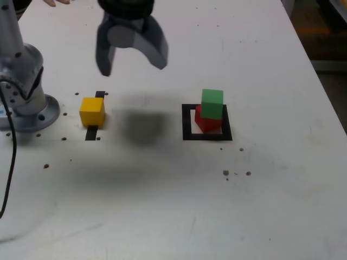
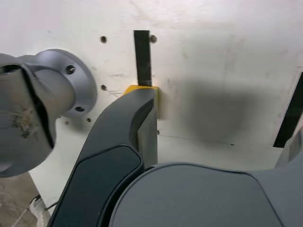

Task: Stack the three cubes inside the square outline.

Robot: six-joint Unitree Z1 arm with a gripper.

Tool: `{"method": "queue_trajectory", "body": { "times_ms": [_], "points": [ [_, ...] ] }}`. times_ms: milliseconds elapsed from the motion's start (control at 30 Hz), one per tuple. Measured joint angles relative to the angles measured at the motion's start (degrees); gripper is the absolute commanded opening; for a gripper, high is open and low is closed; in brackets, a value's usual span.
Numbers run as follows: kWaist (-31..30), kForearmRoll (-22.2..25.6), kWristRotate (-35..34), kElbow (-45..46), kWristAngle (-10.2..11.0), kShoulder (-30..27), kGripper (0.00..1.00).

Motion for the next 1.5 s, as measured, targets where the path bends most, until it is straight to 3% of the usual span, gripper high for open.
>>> {"method": "queue_trajectory", "body": {
  "times_ms": [533, 1233, 1500],
  "points": [
    [2.2, -1.0, 0.5, 9.4, 0.1, -2.8, 0.98],
    [2.3, -2.1, 0.7, 9.7, -0.4, -3.2, 0.98],
    [2.3, -7.6, 0.9, 8.3, -0.8, -1.9, 0.98]
  ]
}}
